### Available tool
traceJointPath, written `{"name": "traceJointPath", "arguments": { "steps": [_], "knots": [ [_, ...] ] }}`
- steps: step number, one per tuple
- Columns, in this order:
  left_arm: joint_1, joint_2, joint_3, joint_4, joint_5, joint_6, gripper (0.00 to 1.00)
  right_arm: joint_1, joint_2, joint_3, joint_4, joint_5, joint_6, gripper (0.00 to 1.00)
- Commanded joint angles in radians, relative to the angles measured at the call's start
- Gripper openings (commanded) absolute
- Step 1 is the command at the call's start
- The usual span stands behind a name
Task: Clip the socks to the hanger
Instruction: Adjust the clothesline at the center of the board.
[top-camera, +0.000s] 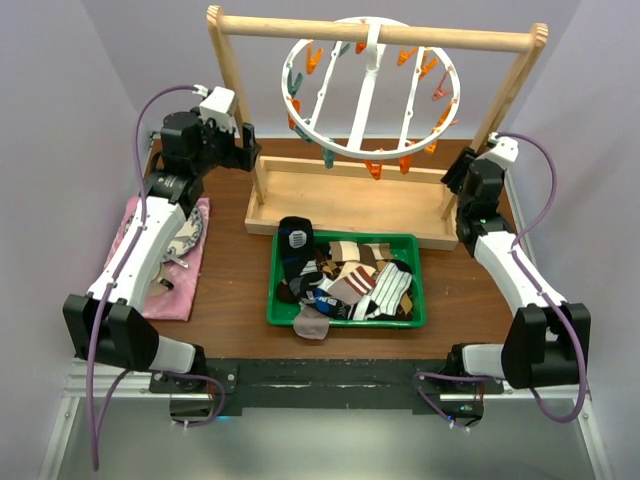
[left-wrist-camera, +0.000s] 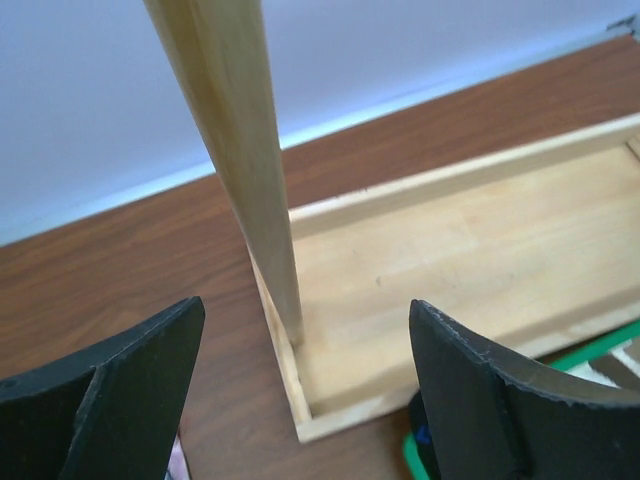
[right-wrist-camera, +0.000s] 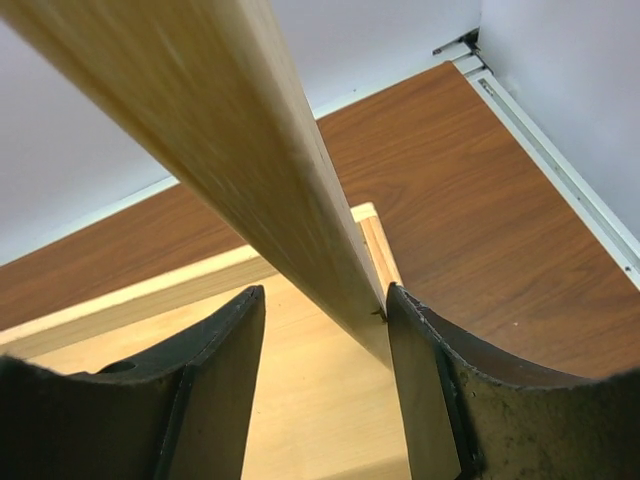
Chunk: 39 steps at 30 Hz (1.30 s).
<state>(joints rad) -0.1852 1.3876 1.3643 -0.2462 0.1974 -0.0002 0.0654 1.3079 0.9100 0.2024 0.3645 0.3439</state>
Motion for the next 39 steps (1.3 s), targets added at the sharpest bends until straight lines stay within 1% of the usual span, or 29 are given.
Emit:
{"name": "traceJointPath", "arguments": {
  "steps": [1, 5, 6, 8, 9, 10, 11, 13, 14, 17, 21, 27, 32, 39],
  "knots": [
    [0.010, 0.051, 0.062, 0.169, 0.002, -0.021, 0.87, 0.007, -0.045, 0.062, 0.011, -0.007, -0.019, 0.56],
    [0.013, 0.070, 0.079, 0.205, 0.022, -0.011, 0.82, 0.004, -0.056, 0.095, 0.009, -0.029, -0.065, 0.55],
    [0.013, 0.071, 0.081, 0.209, 0.028, -0.011, 0.76, 0.002, -0.053, 0.114, 0.009, -0.029, -0.072, 0.55],
    [0.013, 0.073, 0.078, 0.219, 0.030, -0.011, 0.68, 0.002, -0.045, 0.136, -0.006, -0.033, -0.080, 0.55],
    [0.013, 0.074, 0.076, 0.220, 0.030, -0.009, 0.58, 0.002, -0.042, 0.151, -0.009, -0.039, -0.082, 0.53],
    [0.013, 0.073, 0.073, 0.225, 0.025, -0.006, 0.54, 0.004, -0.041, 0.153, -0.011, -0.041, -0.080, 0.51],
    [0.013, 0.071, 0.065, 0.225, 0.020, -0.004, 0.43, 0.002, -0.039, 0.156, -0.012, -0.042, -0.079, 0.49],
    [0.013, 0.067, 0.064, 0.225, 0.016, -0.006, 0.33, 0.001, -0.032, 0.164, -0.020, -0.042, -0.074, 0.43],
    [0.015, 0.065, 0.062, 0.222, 0.019, -0.004, 0.26, 0.001, -0.030, 0.164, -0.023, -0.044, -0.072, 0.41],
    [0.015, 0.048, 0.061, 0.200, 0.025, -0.006, 0.17, 0.001, -0.030, 0.164, -0.027, -0.050, -0.069, 0.34],
    [0.015, 0.019, 0.050, 0.157, 0.028, -0.004, 0.15, -0.001, -0.032, 0.164, -0.032, -0.049, -0.066, 0.28],
    [0.015, -0.035, -0.007, 0.093, 0.046, -0.006, 0.12, 0.001, -0.048, 0.167, -0.044, -0.067, -0.062, 0.22],
    [0.015, -0.078, -0.036, 0.048, 0.060, -0.017, 0.11, -0.001, -0.047, 0.184, -0.072, -0.075, -0.053, 0.20],
    [0.013, -0.096, -0.062, 0.032, 0.079, -0.026, 0.11, -0.001, -0.068, 0.162, -0.092, -0.065, -0.022, 0.17]
  ]
}}
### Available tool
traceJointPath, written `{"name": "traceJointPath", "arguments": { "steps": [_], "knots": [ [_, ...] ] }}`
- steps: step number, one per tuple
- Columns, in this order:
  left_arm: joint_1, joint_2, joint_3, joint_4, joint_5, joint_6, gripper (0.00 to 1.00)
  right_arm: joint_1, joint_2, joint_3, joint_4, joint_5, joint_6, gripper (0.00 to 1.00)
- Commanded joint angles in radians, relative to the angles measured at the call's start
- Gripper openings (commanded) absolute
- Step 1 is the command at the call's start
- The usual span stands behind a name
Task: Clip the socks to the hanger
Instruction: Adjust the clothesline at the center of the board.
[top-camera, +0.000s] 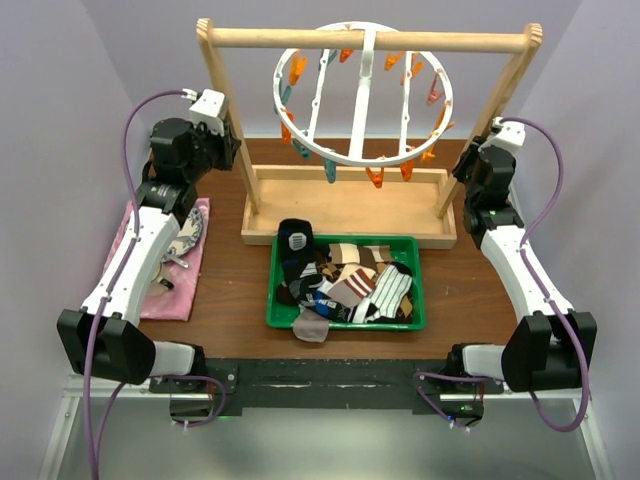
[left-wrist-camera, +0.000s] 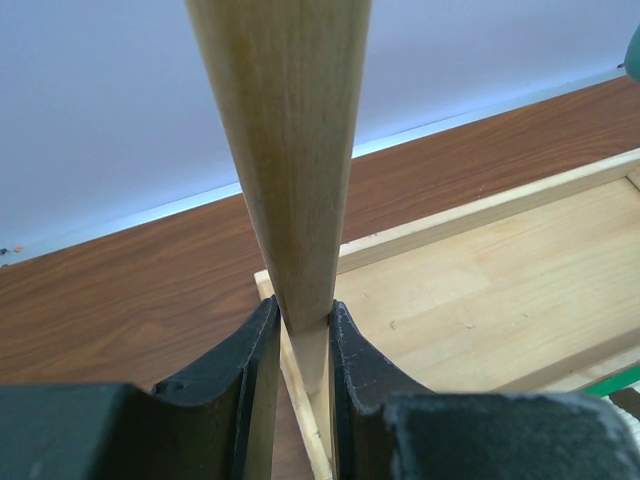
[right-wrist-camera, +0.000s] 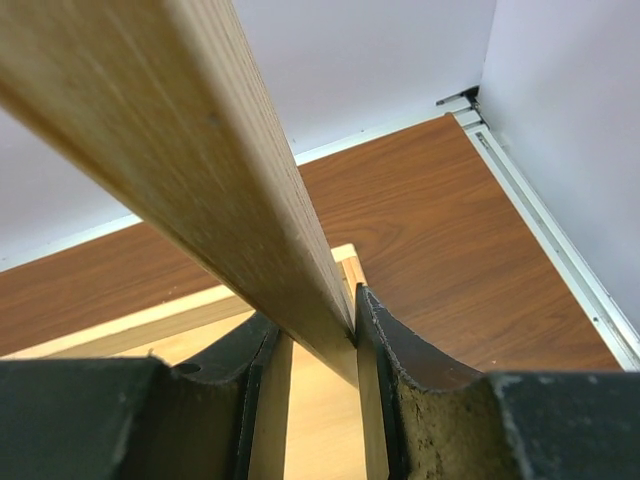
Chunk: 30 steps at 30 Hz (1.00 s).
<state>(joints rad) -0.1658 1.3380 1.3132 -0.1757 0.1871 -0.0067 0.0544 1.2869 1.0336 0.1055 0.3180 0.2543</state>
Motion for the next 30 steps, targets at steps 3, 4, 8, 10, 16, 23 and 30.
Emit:
{"name": "traceJointPath", "arguments": {
  "steps": [3, 4, 8, 10, 16, 23, 30],
  "knots": [
    [-0.006, -0.054, -0.008, -0.051, 0.095, -0.027, 0.12, 0.010, -0.049, 0.026, 0.000, -0.017, 0.066, 0.20],
    [-0.006, -0.056, -0.006, -0.056, 0.097, -0.027, 0.15, 0.012, -0.047, 0.028, 0.000, -0.014, 0.066, 0.22],
    [-0.006, -0.071, 0.006, -0.106, 0.087, -0.030, 0.35, 0.010, -0.035, 0.066, -0.029, -0.020, 0.079, 0.44],
    [-0.006, -0.077, 0.023, -0.131, 0.074, -0.029, 0.62, 0.010, -0.037, 0.100, -0.047, -0.036, 0.085, 0.60],
    [-0.005, -0.123, 0.072, -0.254, 0.022, -0.009, 1.00, 0.012, -0.064, 0.181, -0.156, -0.076, 0.118, 0.78],
    [-0.005, -0.152, 0.116, -0.361, -0.052, 0.002, 1.00, 0.012, -0.195, 0.138, -0.227, -0.088, 0.140, 0.75],
    [-0.005, -0.220, 0.182, -0.533, 0.250, 0.036, 1.00, 0.013, -0.417, 0.076, -0.296, -0.128, 0.132, 0.72]
  ]
}}
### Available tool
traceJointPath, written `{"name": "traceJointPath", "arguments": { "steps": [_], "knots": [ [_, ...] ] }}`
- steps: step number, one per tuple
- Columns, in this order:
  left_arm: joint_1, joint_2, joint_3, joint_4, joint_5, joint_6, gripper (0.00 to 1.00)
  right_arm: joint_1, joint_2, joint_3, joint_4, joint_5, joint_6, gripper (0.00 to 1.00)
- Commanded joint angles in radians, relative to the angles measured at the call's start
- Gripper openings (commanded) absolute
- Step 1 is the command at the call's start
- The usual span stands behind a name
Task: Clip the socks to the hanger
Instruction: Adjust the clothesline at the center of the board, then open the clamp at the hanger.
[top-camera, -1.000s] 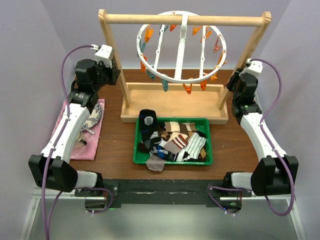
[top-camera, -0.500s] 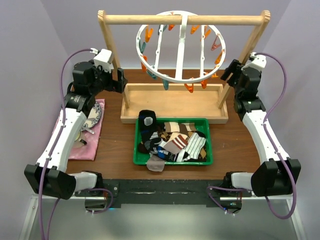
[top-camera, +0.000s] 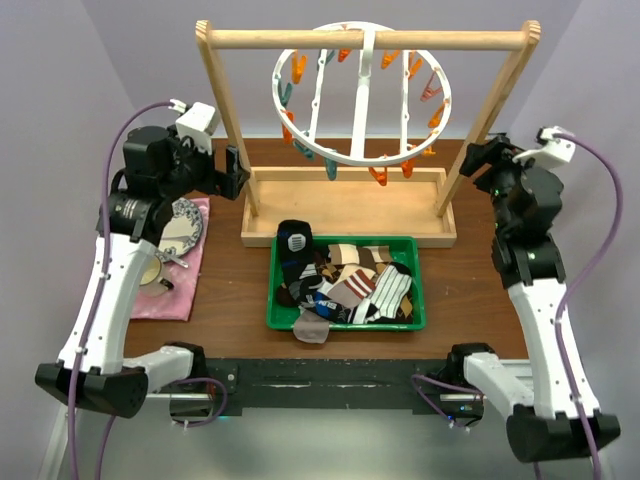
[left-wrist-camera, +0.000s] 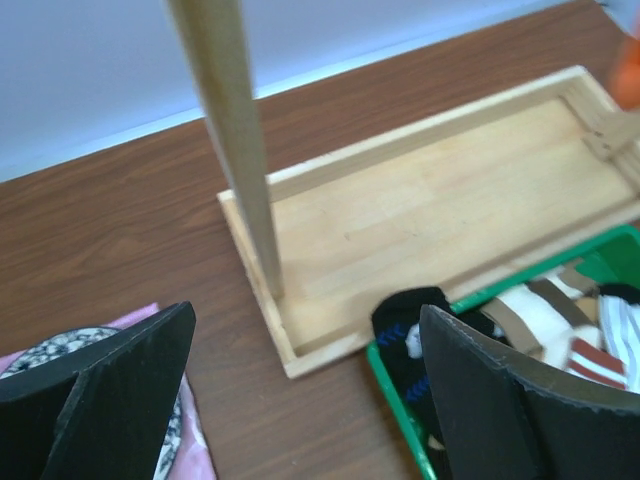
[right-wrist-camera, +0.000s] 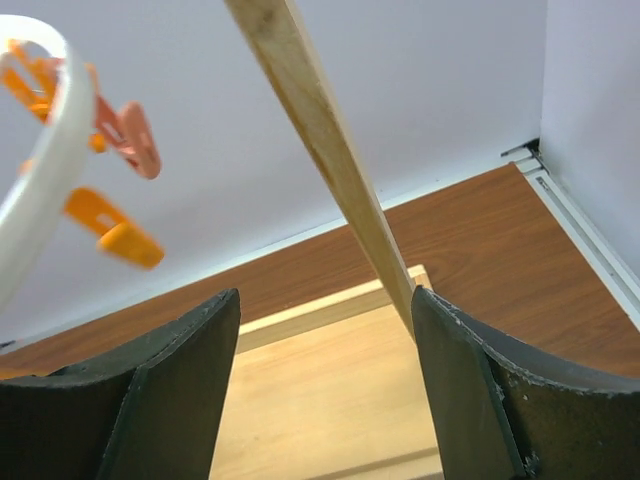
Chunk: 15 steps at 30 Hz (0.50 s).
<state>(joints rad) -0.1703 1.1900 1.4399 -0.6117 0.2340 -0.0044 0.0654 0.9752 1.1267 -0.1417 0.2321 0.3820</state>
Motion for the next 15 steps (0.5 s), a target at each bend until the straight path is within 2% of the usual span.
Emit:
{"name": "traceJointPath", "arguments": {
  "steps": [1, 2, 5, 7, 9, 10, 13, 15],
  "knots": [
    [0.000, -0.104, 0.031, -0.071, 0.246, 0.037, 1.00, 0.004, -0.148, -0.024, -0.061, -0.050, 0.012, 0.72],
    [-0.001, -0.121, 0.015, -0.047, 0.330, 0.031, 1.00, 0.007, -0.165, -0.030, -0.064, -0.071, 0.015, 0.72],
    [-0.009, -0.174, -0.055, 0.088, 0.450, -0.030, 1.00, 0.008, -0.213, -0.031, -0.049, -0.135, 0.044, 0.71],
    [-0.023, -0.178, -0.079, 0.204, 0.488, -0.084, 0.99, 0.011, -0.224, -0.025, -0.007, -0.262, 0.041, 0.70],
    [-0.054, -0.167, -0.087, 0.288, 0.499, -0.117, 0.98, 0.023, -0.233, -0.005, 0.016, -0.404, 0.023, 0.70],
    [-0.064, -0.146, -0.085, 0.364, 0.493, -0.141, 0.98, 0.028, -0.231, 0.004, 0.033, -0.448, -0.003, 0.70],
    [-0.096, -0.077, -0.058, 0.464, 0.466, -0.178, 0.96, 0.059, -0.202, 0.062, 0.016, -0.581, -0.050, 0.70],
    [-0.112, -0.038, -0.038, 0.496, 0.461, -0.192, 0.95, 0.088, -0.178, 0.117, -0.005, -0.619, -0.067, 0.70]
  ]
}}
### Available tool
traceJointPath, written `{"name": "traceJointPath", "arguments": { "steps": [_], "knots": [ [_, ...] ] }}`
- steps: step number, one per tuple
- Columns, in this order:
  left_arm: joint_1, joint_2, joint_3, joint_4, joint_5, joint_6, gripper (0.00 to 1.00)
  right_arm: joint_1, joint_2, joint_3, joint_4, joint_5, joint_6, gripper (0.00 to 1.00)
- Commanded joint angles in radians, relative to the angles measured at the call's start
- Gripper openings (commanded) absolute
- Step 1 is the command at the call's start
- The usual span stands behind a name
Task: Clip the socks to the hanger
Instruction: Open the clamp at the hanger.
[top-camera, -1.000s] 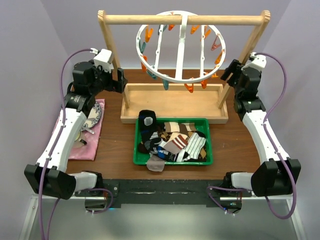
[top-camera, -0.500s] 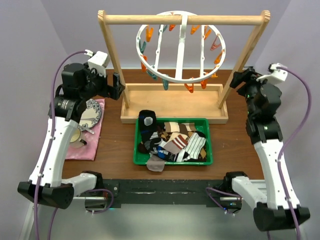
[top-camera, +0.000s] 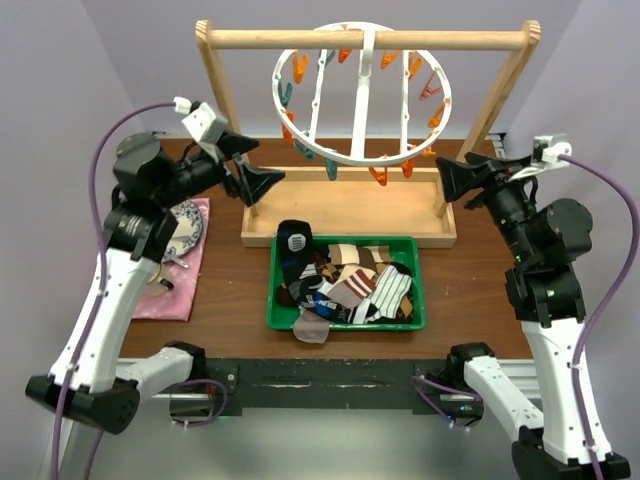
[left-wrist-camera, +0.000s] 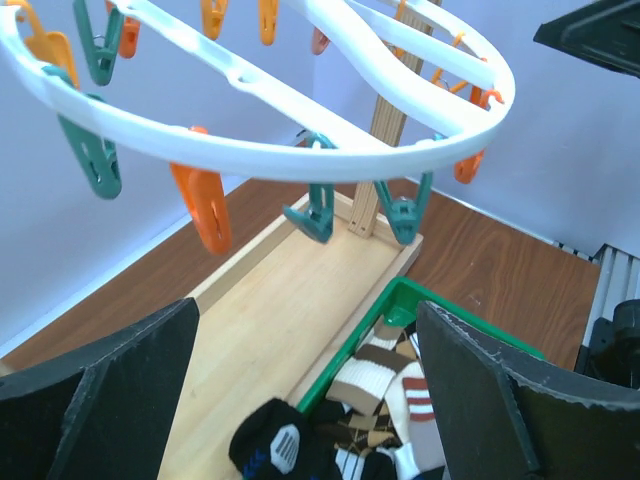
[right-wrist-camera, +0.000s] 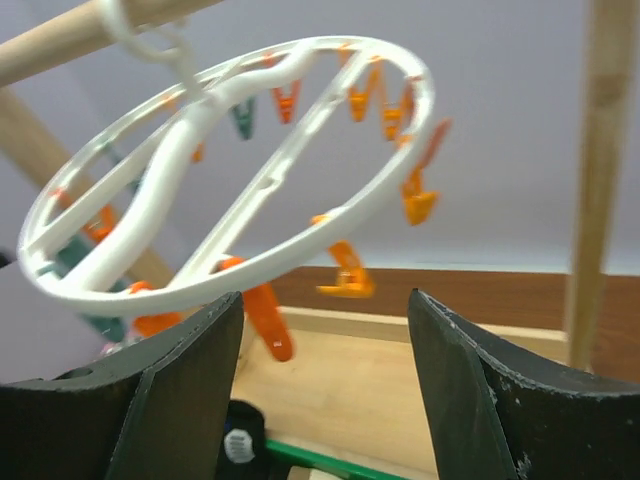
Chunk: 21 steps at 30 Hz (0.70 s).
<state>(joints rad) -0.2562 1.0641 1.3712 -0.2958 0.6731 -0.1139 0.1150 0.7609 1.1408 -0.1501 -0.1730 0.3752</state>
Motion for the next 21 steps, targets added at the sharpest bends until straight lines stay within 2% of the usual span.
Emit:
{"name": "traceJointPath", "arguments": {
  "steps": [1, 4, 10, 13, 17, 21],
  "knots": [
    [-0.029, 0.118, 0.040, 0.232, 0.023, -0.099, 0.95, 0.049, 0.040, 0.118, -0.017, -0.224, -0.077, 0.70],
    [-0.031, 0.161, 0.037, 0.372, 0.031, -0.144, 0.94, 0.086, 0.057, 0.171, -0.049, -0.267, -0.102, 0.71],
    [-0.046, 0.241, 0.098, 0.483, 0.080, -0.219, 0.90, 0.152, 0.083, 0.220, -0.106, -0.304, -0.160, 0.71],
    [-0.066, 0.266, 0.114, 0.489, 0.089, -0.234, 0.87, 0.202, 0.112, 0.235, -0.124, -0.264, -0.199, 0.69],
    [-0.087, 0.281, 0.124, 0.494, 0.101, -0.251, 0.77, 0.281, 0.184, 0.293, -0.131, -0.195, -0.245, 0.67],
    [-0.100, 0.281, 0.121, 0.482, 0.125, -0.270, 0.71, 0.344, 0.317, 0.390, -0.141, -0.129, -0.271, 0.67]
  ]
}}
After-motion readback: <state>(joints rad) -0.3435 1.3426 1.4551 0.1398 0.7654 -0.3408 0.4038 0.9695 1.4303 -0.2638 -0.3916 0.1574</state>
